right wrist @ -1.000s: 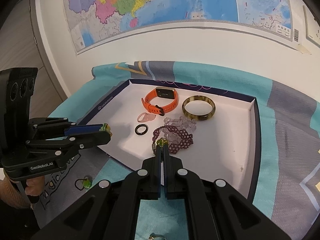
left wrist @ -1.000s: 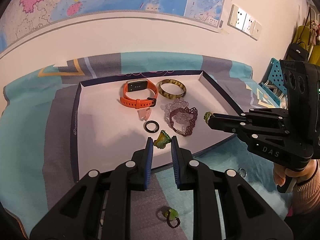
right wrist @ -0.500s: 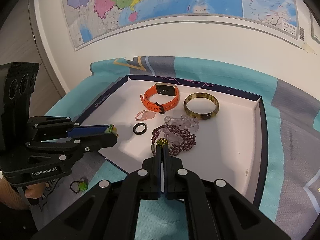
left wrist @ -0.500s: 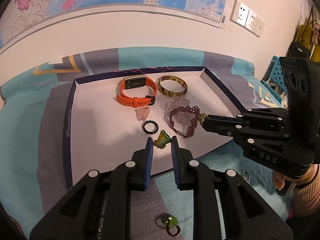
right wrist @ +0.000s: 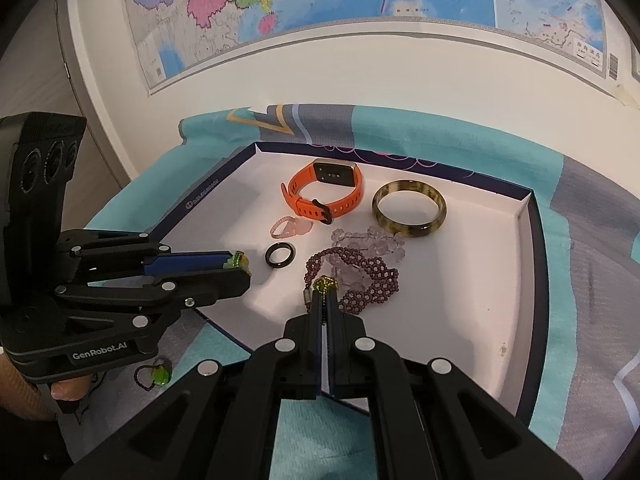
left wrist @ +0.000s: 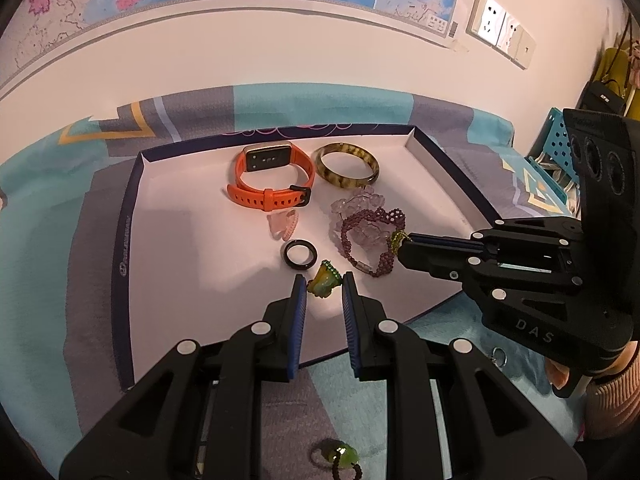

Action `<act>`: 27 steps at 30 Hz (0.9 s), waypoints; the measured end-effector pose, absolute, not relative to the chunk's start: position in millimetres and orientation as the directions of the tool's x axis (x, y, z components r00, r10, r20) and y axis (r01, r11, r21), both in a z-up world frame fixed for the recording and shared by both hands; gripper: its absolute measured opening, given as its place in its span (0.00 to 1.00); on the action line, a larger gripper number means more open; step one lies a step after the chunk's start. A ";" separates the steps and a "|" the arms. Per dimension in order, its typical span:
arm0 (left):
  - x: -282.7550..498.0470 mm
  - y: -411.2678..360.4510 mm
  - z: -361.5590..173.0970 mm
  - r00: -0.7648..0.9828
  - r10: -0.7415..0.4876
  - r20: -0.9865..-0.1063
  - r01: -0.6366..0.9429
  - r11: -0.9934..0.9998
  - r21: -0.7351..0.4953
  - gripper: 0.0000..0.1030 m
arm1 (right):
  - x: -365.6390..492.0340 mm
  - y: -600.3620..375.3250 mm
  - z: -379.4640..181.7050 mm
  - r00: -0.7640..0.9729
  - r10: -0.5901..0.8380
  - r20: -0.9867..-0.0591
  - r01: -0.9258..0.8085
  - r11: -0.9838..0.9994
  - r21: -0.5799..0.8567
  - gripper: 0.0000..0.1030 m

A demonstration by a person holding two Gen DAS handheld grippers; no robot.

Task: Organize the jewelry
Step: 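Lower the green-stone ring into the box with the right tool while the left tool carries the yellow-green ring there, then release the yellow-green ring in the box with the left tool and withdraw both tools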

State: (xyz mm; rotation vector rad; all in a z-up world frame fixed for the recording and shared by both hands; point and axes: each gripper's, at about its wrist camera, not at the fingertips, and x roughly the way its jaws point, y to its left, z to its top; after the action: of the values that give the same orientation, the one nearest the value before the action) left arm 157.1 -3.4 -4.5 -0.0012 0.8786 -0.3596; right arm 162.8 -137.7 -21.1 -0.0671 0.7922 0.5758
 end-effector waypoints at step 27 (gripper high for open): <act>169.4 -13.7 -16.6 0.552 -0.300 -0.778 0.308 0.940 -0.144 0.19 | 170.0 -140.4 -23.1 0.549 0.474 -0.688 -0.498 0.847 0.186 0.04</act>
State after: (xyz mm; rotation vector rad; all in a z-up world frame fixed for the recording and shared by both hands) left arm 169.4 -13.7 -16.6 0.0097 0.9180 -0.3596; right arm 170.0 -140.4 -23.1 -0.0323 0.8051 0.5750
